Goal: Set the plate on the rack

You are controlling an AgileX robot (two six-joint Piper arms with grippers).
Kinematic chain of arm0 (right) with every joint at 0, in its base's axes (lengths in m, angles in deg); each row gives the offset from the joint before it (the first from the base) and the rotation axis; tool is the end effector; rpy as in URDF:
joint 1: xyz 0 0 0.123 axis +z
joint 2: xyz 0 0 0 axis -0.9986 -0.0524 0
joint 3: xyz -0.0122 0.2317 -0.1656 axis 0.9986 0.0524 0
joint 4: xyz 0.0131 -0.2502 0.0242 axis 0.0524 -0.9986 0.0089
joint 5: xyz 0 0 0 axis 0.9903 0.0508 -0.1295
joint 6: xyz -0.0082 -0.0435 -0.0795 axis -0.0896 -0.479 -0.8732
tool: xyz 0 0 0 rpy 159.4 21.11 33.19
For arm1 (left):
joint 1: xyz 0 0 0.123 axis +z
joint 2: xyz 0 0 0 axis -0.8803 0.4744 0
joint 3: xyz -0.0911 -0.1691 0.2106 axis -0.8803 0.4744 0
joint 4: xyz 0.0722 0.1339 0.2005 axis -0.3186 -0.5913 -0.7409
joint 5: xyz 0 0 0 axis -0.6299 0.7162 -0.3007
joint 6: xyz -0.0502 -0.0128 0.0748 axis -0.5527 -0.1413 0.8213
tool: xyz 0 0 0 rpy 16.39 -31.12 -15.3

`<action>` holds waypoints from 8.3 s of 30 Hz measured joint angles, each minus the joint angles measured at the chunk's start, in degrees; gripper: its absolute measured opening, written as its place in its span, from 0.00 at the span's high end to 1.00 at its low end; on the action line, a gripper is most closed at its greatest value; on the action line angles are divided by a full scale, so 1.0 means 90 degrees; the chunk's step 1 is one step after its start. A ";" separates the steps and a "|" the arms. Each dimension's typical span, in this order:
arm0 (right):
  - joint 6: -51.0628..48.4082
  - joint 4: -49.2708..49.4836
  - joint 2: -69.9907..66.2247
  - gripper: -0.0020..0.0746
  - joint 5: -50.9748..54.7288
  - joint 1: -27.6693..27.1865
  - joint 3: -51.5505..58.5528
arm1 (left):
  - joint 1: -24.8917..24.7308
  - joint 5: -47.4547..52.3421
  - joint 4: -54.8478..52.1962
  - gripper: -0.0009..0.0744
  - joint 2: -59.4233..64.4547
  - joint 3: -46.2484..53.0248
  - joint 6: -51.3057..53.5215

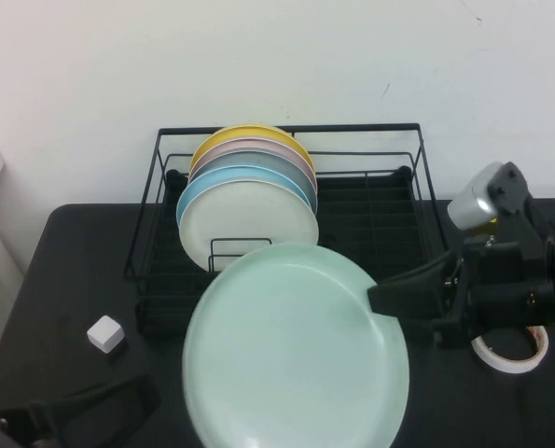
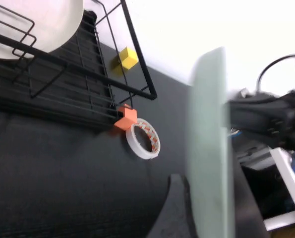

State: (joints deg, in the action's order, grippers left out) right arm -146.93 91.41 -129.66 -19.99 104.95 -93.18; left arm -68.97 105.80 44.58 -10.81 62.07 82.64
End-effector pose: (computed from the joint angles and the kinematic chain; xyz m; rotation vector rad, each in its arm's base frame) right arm 0.2544 0.1464 0.2330 -0.8534 2.0657 0.9330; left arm 0.0883 -0.0628 0.2789 -0.1443 1.9643 -1.1227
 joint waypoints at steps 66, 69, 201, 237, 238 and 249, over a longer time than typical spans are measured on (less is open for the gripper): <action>0.2129 -0.5414 0.3073 0.97 0.1434 -0.1302 -0.1206 | 0.0051 -0.0131 -0.0163 0.87 0.4442 -0.4189 0.8266; 0.2448 -0.5997 0.3073 0.97 0.1644 -0.1302 -0.1206 | 0.0051 -0.0278 -0.0737 0.87 0.5184 -0.4591 0.8630; 0.5135 -0.7236 0.7548 0.97 0.0345 -0.1302 0.2150 | -0.0647 -0.1180 -0.7784 0.99 0.1441 -0.2087 -0.2780; 0.5135 -0.6900 0.7657 0.97 0.0280 -0.1302 0.2501 | -0.0426 -0.1346 -0.7469 0.99 -0.1759 0.0358 -0.2865; 0.5135 -0.6900 0.7657 0.97 0.0280 -0.1302 0.2501 | -0.0377 -0.1506 -0.7412 0.99 -0.1996 0.0531 -0.2865; 0.5135 -0.6850 0.7657 0.97 0.0291 -0.1302 0.2501 | 0.0425 -0.2645 -0.6879 0.99 -0.3289 0.2413 -0.3197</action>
State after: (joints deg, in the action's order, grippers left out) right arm -100.71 29.76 -60.75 -17.37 93.23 -70.67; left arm -65.15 82.00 -17.33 -40.41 83.79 53.86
